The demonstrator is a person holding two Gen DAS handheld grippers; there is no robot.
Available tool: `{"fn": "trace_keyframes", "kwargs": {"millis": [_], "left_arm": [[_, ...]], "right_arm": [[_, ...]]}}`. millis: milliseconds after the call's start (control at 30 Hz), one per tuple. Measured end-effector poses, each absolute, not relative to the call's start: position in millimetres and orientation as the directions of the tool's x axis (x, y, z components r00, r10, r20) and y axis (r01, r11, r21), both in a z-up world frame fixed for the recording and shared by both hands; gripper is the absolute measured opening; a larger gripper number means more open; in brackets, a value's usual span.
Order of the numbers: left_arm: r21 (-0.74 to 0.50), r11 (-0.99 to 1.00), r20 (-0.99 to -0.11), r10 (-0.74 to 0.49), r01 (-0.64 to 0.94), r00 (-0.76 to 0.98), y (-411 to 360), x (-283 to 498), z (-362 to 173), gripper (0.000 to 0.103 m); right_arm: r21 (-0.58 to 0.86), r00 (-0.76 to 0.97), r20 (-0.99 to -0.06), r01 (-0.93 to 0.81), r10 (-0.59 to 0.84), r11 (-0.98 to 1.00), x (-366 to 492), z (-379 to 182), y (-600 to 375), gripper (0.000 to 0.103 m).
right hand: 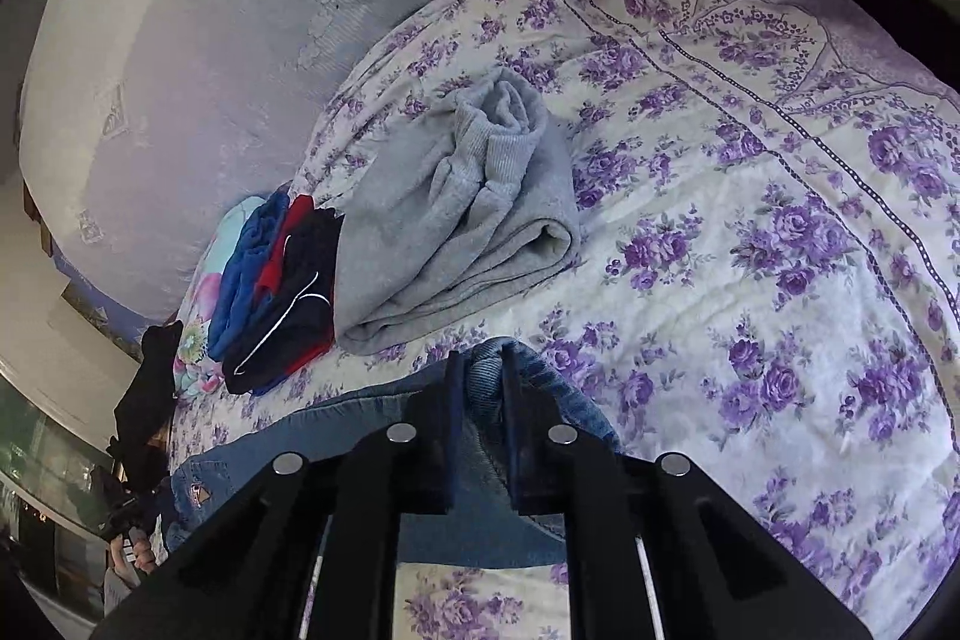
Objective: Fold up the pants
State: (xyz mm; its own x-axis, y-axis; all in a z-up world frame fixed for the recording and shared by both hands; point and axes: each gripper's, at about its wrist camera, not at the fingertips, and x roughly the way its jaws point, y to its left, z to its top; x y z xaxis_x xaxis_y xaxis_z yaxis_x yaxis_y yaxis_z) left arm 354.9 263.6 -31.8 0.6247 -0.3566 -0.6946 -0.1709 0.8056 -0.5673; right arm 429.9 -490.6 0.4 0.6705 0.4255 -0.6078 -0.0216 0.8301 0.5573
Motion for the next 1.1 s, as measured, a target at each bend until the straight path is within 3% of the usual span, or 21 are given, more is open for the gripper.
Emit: {"fn": "trace_keyframes", "kwargs": {"millis": [167,200,233,267,300,333,367,400,433,467,500,867,1100], "left_arm": [[-0.578,0.785,-0.727,-0.369,-0.224,0.58,268.7,370.7,-42.9,0.009],[-0.578,0.78,-0.733,-0.368,-0.238,0.573,270.1,373.3,-44.6,0.017],[-0.589,0.77,-0.731,-0.377,-0.246,0.569,271.2,375.2,-47.0,0.033],[-0.608,0.753,-0.724,-0.396,-0.251,0.565,272.4,377.6,-49.8,0.041],[-0.625,0.736,-0.717,-0.41,-0.26,0.564,272.7,379.6,-52.6,0.048],[-0.625,0.73,-0.722,-0.406,-0.277,0.56,271.9,383.4,-54.9,0.048],[-0.613,0.738,-0.732,-0.395,-0.282,0.555,270.0,386.0,-56.0,0.048],[-0.594,0.753,-0.743,-0.38,-0.282,0.551,267.5,388.4,-56.4,0.038],[-0.559,0.78,-0.76,-0.346,-0.282,0.55,264.5,389.4,-55.4,0.02],[-0.556,0.787,-0.755,-0.345,-0.266,0.557,263.3,388.7,-53.7,0.017],[-0.562,0.785,-0.746,-0.344,-0.261,0.57,264.3,386.1,-51.9,0.004],[-0.697,0.713,-0.55,-0.46,-0.079,0.697,270.3,302.9,-4.3,0.004],[-0.74,0.672,-0.503,-0.527,-0.027,0.684,267.7,223.3,-22.7,0.005]], "right_arm": [[0.552,0.665,-0.612,-0.029,0.428,0.833,435.7,3.1,-482.0,0.011],[0.552,0.665,-0.611,-0.031,0.429,0.834,436.7,3.2,-481.2,0.011],[0.553,0.664,-0.612,-0.029,0.43,0.833,437.7,2.7,-480.8,0.011],[0.553,0.664,-0.614,-0.025,0.428,0.833,438.4,1.8,-480.8,0.011],[0.552,0.663,-0.616,-0.021,0.424,0.834,439.4,0.9,-481.0,0.011],[0.554,0.664,-0.618,-0.013,0.422,0.833,440.4,-0.2,-482.0,0.011],[0.558,0.665,-0.616,-0.009,0.422,0.829,440.6,-0.9,-482.7,0.011],[0.562,0.667,-0.615,-0.004,0.421,0.827,440.5,-1.4,-483.4,0.011],[0.563,0.668,-0.615,0.0,0.419,0.826,440.3,-1.5,-483.7,0.011],[0.565,0.668,-0.614,0.0,0.42,0.825,439.9,-1.4,-483.7,0.011],[0.566,0.669,-0.612,-0.002,0.422,0.824,438.9,-0.7,-483.7,0.011],[0.634,0.733,-0.497,-0.059,0.465,0.771,366.6,12.2,-511.1,0.011],[0.706,0.756,-0.431,-0.059,0.494,0.706,255.5,-27.2,-548.3,0.01]]}}
